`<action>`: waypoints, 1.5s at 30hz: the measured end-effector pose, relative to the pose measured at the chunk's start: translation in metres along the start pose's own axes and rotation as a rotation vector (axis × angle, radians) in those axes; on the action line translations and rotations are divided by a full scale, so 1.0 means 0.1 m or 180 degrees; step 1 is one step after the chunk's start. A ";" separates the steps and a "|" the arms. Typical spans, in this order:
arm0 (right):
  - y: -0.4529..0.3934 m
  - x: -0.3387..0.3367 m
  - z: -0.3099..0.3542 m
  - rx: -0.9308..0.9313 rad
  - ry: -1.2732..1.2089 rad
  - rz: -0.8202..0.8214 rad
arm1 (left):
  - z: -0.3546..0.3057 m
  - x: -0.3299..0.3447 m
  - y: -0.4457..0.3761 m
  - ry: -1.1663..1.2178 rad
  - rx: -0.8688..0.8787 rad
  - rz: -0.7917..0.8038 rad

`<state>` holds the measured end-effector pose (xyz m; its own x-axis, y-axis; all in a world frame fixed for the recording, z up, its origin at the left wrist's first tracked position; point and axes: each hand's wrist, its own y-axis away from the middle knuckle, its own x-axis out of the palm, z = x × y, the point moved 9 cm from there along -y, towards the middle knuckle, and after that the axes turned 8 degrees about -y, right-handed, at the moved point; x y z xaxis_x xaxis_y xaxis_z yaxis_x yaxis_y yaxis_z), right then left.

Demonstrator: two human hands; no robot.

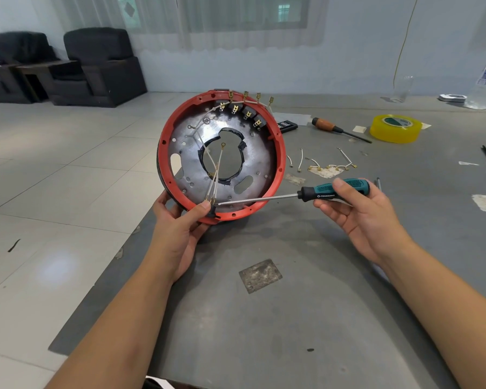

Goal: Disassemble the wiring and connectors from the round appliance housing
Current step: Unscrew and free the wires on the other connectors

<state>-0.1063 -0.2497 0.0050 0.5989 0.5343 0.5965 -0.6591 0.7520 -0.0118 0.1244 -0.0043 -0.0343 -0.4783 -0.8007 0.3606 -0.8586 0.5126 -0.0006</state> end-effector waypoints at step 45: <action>0.27 0.76 -0.29 -0.1598 0.6124 0.1641 | 0.01 -0.03 -0.03 0.0014 0.0110 0.0023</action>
<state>-0.0652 -0.1773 0.0271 0.2669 0.0684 -0.9613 -0.9326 0.2697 -0.2397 0.1287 -0.0035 -0.0361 -0.4838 -0.7956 0.3646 -0.8611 0.5073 -0.0356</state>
